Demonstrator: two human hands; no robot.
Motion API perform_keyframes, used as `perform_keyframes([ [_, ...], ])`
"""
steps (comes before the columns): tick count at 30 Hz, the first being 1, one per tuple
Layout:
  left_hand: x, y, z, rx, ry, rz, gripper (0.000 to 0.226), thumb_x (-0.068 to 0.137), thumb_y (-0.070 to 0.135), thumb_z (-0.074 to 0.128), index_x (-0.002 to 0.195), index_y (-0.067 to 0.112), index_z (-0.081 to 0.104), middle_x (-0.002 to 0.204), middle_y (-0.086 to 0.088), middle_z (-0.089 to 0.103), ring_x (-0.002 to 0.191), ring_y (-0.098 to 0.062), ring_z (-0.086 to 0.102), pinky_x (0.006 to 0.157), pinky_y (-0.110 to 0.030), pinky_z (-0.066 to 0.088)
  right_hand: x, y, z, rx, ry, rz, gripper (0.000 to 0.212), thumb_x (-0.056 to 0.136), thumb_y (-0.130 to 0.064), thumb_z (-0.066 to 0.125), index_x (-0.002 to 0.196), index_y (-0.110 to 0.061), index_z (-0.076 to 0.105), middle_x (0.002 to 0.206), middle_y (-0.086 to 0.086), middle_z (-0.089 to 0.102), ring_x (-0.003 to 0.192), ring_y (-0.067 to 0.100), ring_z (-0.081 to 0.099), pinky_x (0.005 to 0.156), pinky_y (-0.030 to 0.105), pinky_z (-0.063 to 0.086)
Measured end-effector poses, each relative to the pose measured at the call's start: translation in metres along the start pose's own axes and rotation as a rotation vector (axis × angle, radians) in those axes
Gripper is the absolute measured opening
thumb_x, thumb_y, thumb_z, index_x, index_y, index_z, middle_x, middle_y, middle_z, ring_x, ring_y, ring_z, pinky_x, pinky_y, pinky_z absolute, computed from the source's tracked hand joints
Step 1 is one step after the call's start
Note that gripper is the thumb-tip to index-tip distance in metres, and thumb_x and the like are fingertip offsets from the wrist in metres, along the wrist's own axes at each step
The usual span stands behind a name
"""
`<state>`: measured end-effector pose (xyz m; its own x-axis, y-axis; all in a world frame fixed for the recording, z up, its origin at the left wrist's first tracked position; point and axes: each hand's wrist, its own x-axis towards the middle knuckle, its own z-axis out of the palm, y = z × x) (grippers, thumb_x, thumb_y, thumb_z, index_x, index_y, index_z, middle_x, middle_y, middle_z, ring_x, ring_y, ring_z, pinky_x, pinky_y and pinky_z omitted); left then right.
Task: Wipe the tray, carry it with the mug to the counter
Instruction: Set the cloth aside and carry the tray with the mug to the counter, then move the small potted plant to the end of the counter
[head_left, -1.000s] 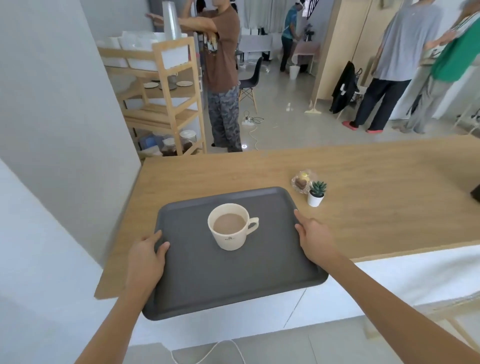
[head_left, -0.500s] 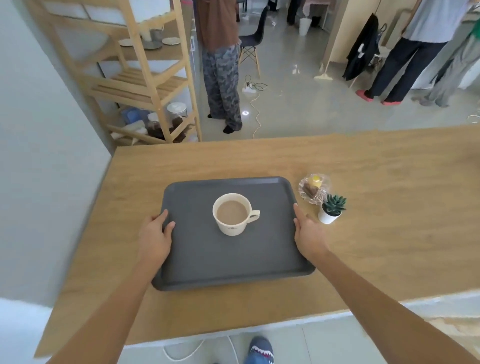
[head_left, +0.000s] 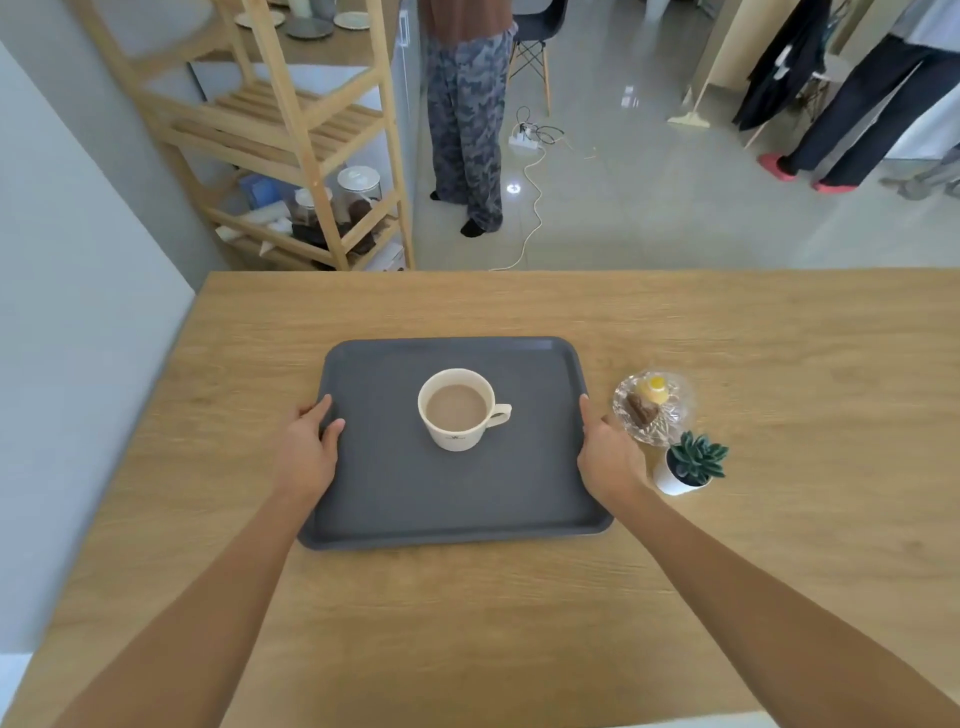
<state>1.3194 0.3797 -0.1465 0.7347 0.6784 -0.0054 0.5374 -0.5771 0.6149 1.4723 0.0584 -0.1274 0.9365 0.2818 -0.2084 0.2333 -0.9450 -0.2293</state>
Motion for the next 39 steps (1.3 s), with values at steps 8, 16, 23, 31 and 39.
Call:
perform_keyframes([
  [8, 0.010, -0.005, 0.008, -0.023, -0.026, 0.014, 0.043, 0.095, 0.022, 0.053, 0.136, 0.007, 0.049, 0.128, -0.017, 0.050, 0.115, -0.032, 0.053, 0.103, -0.042, 0.041, 0.004, -0.001, 0.001, -0.075, 0.007, 0.030, 0.070, 0.090, -0.002, 0.042, 0.151, -0.024, 0.014, 0.133, 0.019, 0.046, 0.099, 0.036, 0.061, 0.070, 0.040, 0.046],
  [16, 0.011, -0.002, 0.008, 0.055, -0.059, -0.016, 0.045, 0.095, 0.021, 0.051, 0.139, 0.011, 0.045, 0.137, -0.017, 0.043, 0.123, -0.032, 0.047, 0.104, -0.045, 0.041, -0.002, -0.004, 0.001, -0.096, 0.048, 0.037, 0.059, 0.095, -0.010, 0.042, 0.149, -0.019, 0.020, 0.132, 0.022, 0.043, 0.098, 0.039, 0.060, 0.069, 0.041, 0.045],
  [23, -0.028, 0.055, 0.024, -0.296, -0.330, 0.225, 0.073, 0.084, 0.011, 0.067, 0.147, 0.020, 0.031, 0.141, 0.005, 0.044, 0.129, -0.011, 0.044, 0.108, -0.032, 0.035, -0.018, -0.049, 0.003, 0.466, -0.034, -0.142, 0.045, 0.095, -0.010, 0.048, 0.139, -0.018, 0.046, 0.112, 0.010, 0.062, 0.101, 0.024, 0.059, 0.093, 0.032, 0.046],
  [31, -0.038, 0.071, 0.039, -0.529, -0.352, 0.108, 0.057, 0.079, 0.024, 0.074, 0.131, 0.025, 0.050, 0.125, 0.012, 0.061, 0.120, -0.006, 0.053, 0.105, -0.035, 0.042, -0.007, -0.076, 0.010, 0.659, -0.058, -0.054, 0.028, 0.097, -0.010, 0.036, 0.104, -0.011, 0.063, 0.088, 0.005, 0.068, 0.080, 0.020, 0.058, 0.068, 0.025, 0.049],
  [39, -0.041, 0.074, 0.038, -0.515, -0.358, 0.094, 0.057, 0.081, 0.023, 0.073, 0.133, 0.024, 0.048, 0.128, 0.008, 0.057, 0.123, -0.010, 0.049, 0.109, -0.043, 0.039, -0.005, -0.078, 0.007, 0.704, -0.095, -0.002, 0.029, 0.099, -0.014, 0.036, 0.114, -0.013, 0.061, 0.097, 0.013, 0.070, 0.085, 0.029, 0.062, 0.071, 0.030, 0.050],
])
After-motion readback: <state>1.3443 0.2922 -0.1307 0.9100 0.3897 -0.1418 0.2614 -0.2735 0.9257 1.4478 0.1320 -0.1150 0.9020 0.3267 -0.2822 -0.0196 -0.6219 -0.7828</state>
